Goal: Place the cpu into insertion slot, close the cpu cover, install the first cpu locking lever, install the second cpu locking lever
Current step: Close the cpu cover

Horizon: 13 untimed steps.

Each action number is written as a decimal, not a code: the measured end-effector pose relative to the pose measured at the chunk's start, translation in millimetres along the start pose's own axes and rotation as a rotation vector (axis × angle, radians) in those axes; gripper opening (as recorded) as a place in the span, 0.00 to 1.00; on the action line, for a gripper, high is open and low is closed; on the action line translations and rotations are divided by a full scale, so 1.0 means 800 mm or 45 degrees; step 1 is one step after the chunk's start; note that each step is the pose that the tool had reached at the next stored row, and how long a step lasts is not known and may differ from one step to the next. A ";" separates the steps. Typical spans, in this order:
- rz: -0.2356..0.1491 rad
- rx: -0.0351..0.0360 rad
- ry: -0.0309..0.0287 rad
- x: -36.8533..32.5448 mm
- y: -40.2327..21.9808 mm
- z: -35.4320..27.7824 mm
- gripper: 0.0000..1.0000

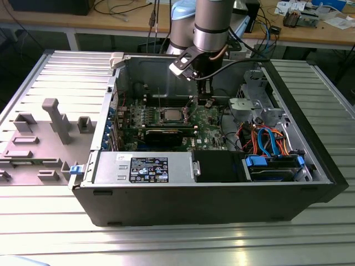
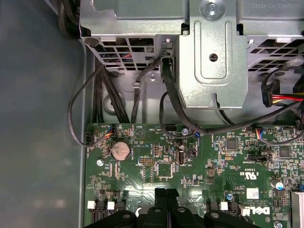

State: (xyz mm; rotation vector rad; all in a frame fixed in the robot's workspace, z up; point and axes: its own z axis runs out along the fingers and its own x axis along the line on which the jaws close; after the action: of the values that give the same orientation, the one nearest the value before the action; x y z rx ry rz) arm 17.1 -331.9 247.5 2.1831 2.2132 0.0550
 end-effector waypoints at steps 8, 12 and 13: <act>0.000 0.0000 -0.0001 0.0000 -0.0012 -0.0001 0.11; 0.000 0.0000 -0.0001 0.0000 -0.0022 -0.0001 0.11; 0.000 0.0000 0.0000 0.0000 -0.0023 -0.0001 0.11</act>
State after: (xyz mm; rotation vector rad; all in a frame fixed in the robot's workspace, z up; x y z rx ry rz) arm 15.3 -331.9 247.5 2.1831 2.2132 0.0550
